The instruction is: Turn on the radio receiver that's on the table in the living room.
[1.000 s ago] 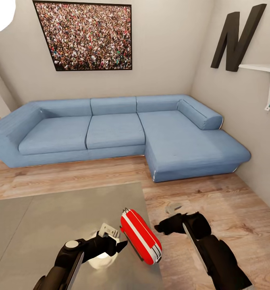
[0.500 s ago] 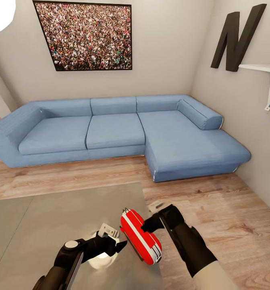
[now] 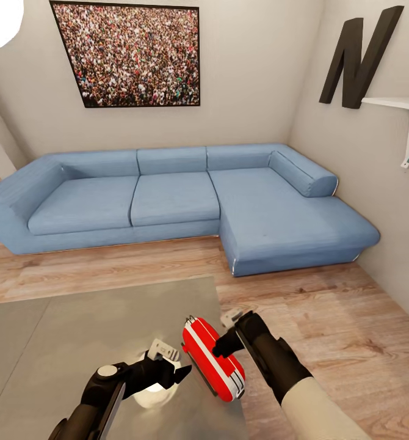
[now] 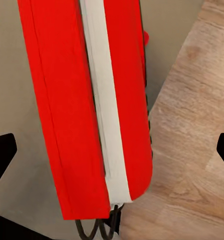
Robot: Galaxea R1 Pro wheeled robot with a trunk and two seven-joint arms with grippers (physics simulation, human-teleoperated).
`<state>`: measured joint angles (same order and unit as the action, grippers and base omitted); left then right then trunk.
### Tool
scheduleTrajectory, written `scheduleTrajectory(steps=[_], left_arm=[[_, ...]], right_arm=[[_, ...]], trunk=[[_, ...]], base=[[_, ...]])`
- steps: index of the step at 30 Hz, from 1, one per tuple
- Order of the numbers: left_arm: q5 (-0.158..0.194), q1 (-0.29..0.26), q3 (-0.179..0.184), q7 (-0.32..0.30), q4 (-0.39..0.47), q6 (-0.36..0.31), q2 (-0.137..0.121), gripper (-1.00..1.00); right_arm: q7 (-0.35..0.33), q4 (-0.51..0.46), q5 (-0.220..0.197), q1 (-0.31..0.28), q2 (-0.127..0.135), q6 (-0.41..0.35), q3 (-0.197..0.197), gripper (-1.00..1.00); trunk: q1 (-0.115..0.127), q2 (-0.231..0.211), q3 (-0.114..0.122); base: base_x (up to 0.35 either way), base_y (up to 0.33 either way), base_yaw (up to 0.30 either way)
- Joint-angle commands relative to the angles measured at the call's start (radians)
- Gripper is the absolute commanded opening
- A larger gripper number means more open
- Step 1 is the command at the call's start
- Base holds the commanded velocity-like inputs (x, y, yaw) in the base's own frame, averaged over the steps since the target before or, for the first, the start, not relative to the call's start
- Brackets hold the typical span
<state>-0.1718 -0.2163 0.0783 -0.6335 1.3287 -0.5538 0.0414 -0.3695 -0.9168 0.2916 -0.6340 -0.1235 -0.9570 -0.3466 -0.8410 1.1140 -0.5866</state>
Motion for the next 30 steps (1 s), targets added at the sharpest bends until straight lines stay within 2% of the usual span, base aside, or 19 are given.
scheduleTrajectory(steps=[1,2,5,9,12,15,17,22,26,30], left_arm=[[0.0,0.0,0.0,0.0,0.0,0.0,0.0,1.0],[0.0,0.0,0.0,0.0,0.0,0.0,0.0,1.0],[0.0,0.0,0.0,0.0,0.0,0.0,0.0,1.0],[0.0,0.0,0.0,0.0,0.0,0.0,0.0,1.0],[0.0,0.0,0.0,0.0,0.0,0.0,0.0,1.0],[0.0,0.0,0.0,0.0,0.0,0.0,0.0,1.0],[0.0,0.0,0.0,0.0,0.0,0.0,0.0,1.0],[0.001,0.0,0.0,0.0,0.001,0.0,0.0,1.0],[0.001,0.0,0.0,0.0,0.001,0.0,0.0,1.0],[0.001,0.0,0.0,0.0,0.001,0.0,0.0,1.0]], right_arm=[[0.0,0.007,0.0,-0.002,-0.002,0.005,0.0,1.0],[0.0,0.009,0.0,-0.003,-0.005,0.007,0.0,1.0],[0.001,0.037,0.002,-0.005,-0.034,0.014,-0.001,1.0],[0.001,0.092,0.004,-0.006,-0.051,0.047,-0.001,1.0],[0.002,0.129,0.016,-0.006,-0.051,0.067,-0.002,1.0],[0.001,0.159,0.072,-0.006,-0.051,0.107,0.0,1.0],[0.001,0.163,0.08,-0.006,-0.051,0.114,0.0,1.0],[0.001,0.171,0.087,-0.011,-0.051,0.12,0.0,1.0],[0.001,0.248,0.085,-0.057,-0.051,0.14,0.001,1.0],[0.003,0.305,0.083,-0.075,-0.051,0.187,0.003,1.0]], trunk=[[0.0,0.0,0.0],[0.0,0.0,0.0],[0.0,0.0,0.0],[0.0,0.0,0.0],[0.0,0.0,0.0],[0.0,0.0,0.0],[0.0,0.0,0.0],[0.0,0.0,0.0],[0.0,0.0,0.0],[0.0,0.0,0.0]], base=[[0.0,0.0,0.0],[0.0,0.0,0.0],[0.0,0.0,0.0],[0.0,0.0,0.0],[0.0,0.0,0.0],[0.0,0.0,0.0],[0.0,0.0,0.0],[0.0,0.0,0.0],[0.0,0.0,0.0],[0.0,0.0,0.0]])
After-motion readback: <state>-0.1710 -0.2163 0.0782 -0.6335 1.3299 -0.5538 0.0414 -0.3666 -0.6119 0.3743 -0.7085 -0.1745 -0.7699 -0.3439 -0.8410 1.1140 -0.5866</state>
